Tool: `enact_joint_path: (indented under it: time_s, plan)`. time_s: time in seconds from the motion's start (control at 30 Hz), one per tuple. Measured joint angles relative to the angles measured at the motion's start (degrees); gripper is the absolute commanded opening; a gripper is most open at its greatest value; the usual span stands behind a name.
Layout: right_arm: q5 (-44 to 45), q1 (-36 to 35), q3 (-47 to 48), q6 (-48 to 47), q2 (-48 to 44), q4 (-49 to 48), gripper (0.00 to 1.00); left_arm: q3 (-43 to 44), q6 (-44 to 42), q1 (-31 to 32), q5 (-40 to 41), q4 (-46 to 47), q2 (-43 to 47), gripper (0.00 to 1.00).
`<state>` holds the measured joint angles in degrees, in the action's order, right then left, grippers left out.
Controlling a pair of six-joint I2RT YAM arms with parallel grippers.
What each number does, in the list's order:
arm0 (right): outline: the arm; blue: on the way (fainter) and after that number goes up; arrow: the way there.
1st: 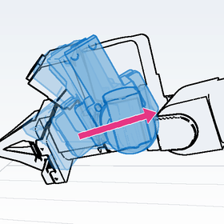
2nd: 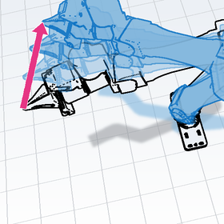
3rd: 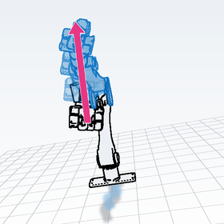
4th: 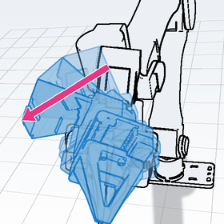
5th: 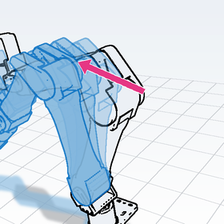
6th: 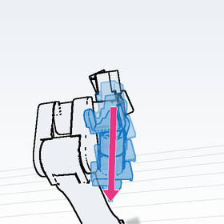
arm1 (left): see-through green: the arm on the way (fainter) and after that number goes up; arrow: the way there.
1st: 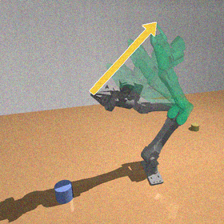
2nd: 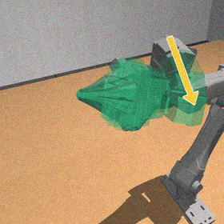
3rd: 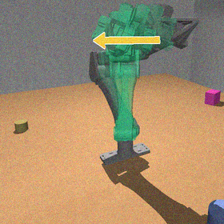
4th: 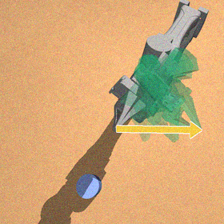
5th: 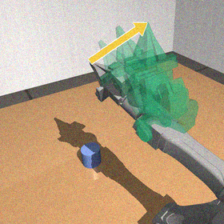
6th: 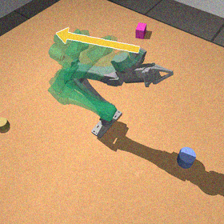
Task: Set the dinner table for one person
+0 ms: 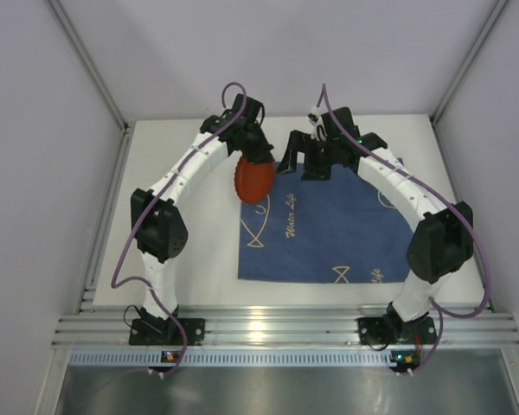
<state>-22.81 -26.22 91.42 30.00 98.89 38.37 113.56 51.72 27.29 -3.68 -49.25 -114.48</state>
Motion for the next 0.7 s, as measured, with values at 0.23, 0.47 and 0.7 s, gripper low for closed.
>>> enact_joint_path:
  time_s: [0.23,0.47,0.7]
  plan:
    - [2.5,-0.1,-3.7,4.3,1.1,-5.2,0.86,4.9,2.7,4.0,-4.2,0.2,-2.6,0.0]
    - [5.5,-1.0,-4.0,6.2,3.2,-8.3,0.41,4.9,4.4,3.9,-5.8,0.7,-2.8,0.0]
    - [7.8,-2.4,-4.1,6.1,3.2,-9.4,0.0,1.7,4.9,3.8,-6.5,3.1,-2.6,0.12]
